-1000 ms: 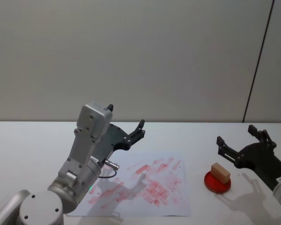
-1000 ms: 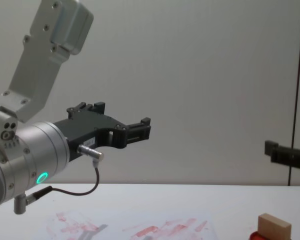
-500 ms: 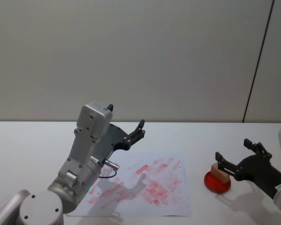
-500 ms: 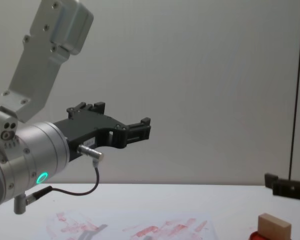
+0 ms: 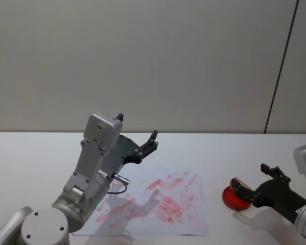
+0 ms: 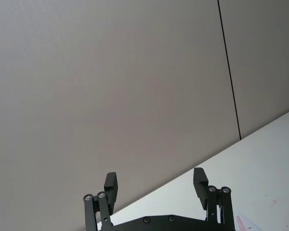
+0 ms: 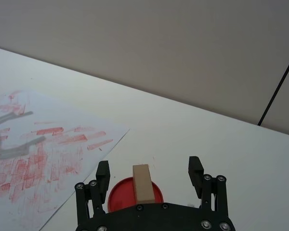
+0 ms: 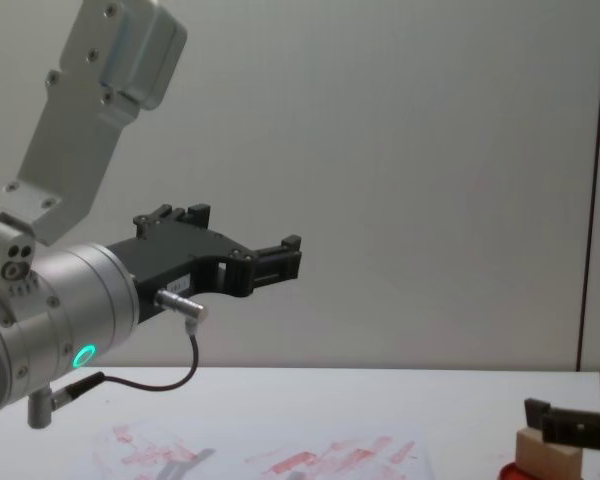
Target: Use the one hand to pick up the stamp and affix it onto the A4 paper.
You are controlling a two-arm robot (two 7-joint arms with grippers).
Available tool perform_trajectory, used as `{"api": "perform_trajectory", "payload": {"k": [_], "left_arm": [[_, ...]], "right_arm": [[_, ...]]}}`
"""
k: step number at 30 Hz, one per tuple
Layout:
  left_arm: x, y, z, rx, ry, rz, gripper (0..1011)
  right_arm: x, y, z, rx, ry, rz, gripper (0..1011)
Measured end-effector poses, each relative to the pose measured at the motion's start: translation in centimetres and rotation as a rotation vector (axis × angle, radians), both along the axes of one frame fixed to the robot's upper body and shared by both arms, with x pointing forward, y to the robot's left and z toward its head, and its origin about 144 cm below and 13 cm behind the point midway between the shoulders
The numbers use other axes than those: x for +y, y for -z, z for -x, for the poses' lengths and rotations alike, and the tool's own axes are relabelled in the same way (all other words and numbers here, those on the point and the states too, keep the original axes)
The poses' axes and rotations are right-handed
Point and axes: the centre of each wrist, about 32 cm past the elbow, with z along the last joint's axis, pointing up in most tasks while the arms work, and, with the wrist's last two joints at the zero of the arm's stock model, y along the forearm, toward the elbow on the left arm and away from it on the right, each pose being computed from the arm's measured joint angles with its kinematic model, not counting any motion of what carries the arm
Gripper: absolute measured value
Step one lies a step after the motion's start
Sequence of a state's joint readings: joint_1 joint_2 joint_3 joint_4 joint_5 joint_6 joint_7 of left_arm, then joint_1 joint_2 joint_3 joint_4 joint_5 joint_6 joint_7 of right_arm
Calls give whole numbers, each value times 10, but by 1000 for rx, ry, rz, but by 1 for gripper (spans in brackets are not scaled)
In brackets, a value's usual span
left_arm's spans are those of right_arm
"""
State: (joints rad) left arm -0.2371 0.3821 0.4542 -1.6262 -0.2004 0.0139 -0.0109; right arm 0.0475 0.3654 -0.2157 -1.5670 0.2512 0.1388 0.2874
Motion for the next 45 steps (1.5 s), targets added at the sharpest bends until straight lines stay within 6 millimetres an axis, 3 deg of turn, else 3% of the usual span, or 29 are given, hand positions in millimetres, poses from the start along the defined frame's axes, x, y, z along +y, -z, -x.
{"api": "perform_trajectory", "payload": {"k": [10, 26, 29, 36, 45], "left_arm": [[0, 0, 0, 0, 0, 0, 1002], [0, 0, 0, 0, 0, 0, 1002], [0, 0, 0, 0, 0, 0, 1002], [0, 0, 0, 0, 0, 0, 1002], [0, 0, 0, 0, 0, 0, 1002]], "right_arm": [[1, 9, -5, 46, -11, 3, 976], [4, 18, -13, 98, -12, 14, 543], [4, 19, -14, 103, -11, 15, 402], [6, 20, -16, 106, -11, 11, 216], [8, 17, -17, 72, -24, 0, 216]]}}
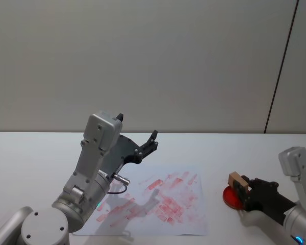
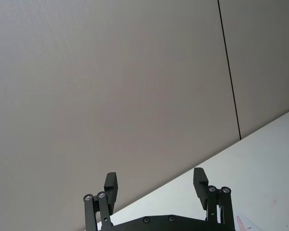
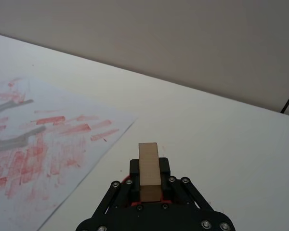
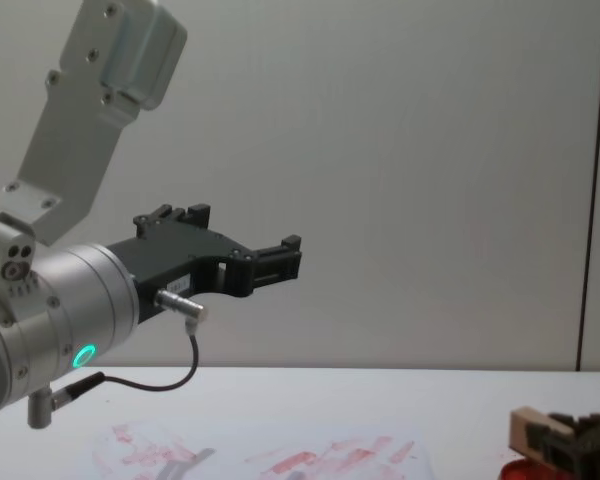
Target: Use the one hand to pick up the stamp and affix it onto the A4 paper.
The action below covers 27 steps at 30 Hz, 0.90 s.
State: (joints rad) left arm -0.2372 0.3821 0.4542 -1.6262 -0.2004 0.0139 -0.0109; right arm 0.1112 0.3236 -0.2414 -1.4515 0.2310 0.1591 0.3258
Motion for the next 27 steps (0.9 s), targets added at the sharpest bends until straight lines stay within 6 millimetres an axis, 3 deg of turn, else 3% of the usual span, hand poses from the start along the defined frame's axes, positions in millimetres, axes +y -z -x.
{"api": "perform_trajectory", "payload": {"k": [14, 27], "left_arm": [[0, 0, 0, 0, 0, 0, 1002], [0, 0, 0, 0, 0, 0, 1003]], "right_arm": [[19, -19, 4, -90, -97, -47, 216], [37, -15, 12, -81, -169, -40, 216]]}}
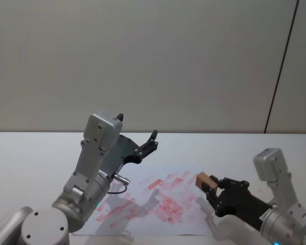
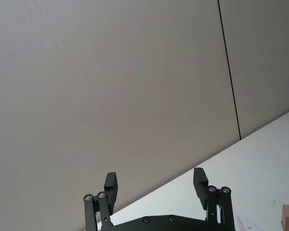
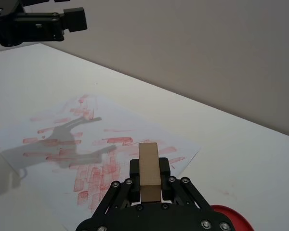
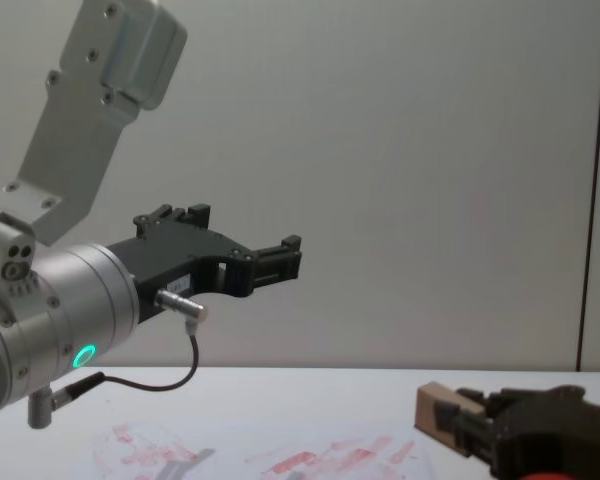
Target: Use the one hand to pick up the stamp and affix it onto the A4 paper.
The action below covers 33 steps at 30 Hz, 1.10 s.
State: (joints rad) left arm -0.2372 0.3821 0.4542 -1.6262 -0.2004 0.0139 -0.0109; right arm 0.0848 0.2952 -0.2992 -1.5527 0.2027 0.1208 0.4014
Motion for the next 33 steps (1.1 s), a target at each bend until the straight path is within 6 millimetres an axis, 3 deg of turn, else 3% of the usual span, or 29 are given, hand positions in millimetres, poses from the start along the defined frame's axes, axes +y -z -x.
{"api": "perform_trajectory", "payload": {"k": [33], "left_arm": [[0, 0, 0, 0, 0, 0, 1003]], "right_arm": [[16, 27, 18, 65, -93, 69, 216]]}}
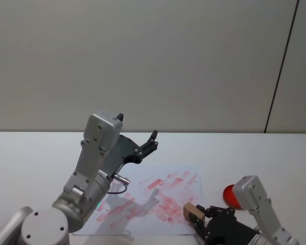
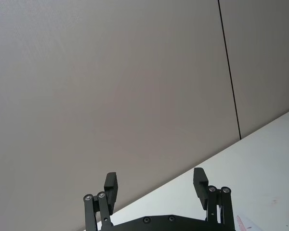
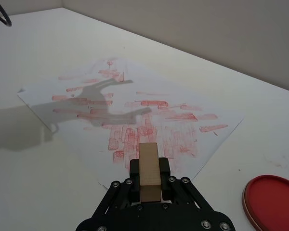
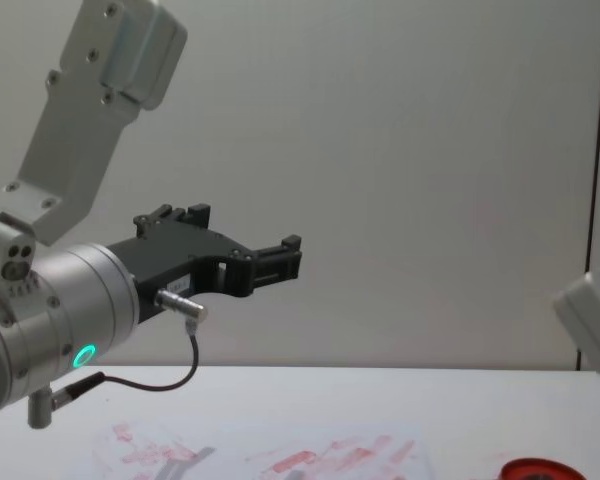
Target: Use the one hand to pick up the stamp and affix it onto the A4 paper.
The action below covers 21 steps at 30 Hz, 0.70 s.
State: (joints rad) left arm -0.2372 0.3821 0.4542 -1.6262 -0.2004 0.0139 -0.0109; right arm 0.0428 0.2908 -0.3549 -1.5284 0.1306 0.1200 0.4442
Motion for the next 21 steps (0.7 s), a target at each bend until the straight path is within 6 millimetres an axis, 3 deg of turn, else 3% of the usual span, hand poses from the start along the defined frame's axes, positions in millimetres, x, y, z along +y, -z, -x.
{"api": "perform_trajectory", "payload": {"k": [21], "left_arm": [[0, 0, 0, 0, 0, 0, 1002]], "right_arm": [[-1, 5, 2, 15, -21, 46, 216]]}}
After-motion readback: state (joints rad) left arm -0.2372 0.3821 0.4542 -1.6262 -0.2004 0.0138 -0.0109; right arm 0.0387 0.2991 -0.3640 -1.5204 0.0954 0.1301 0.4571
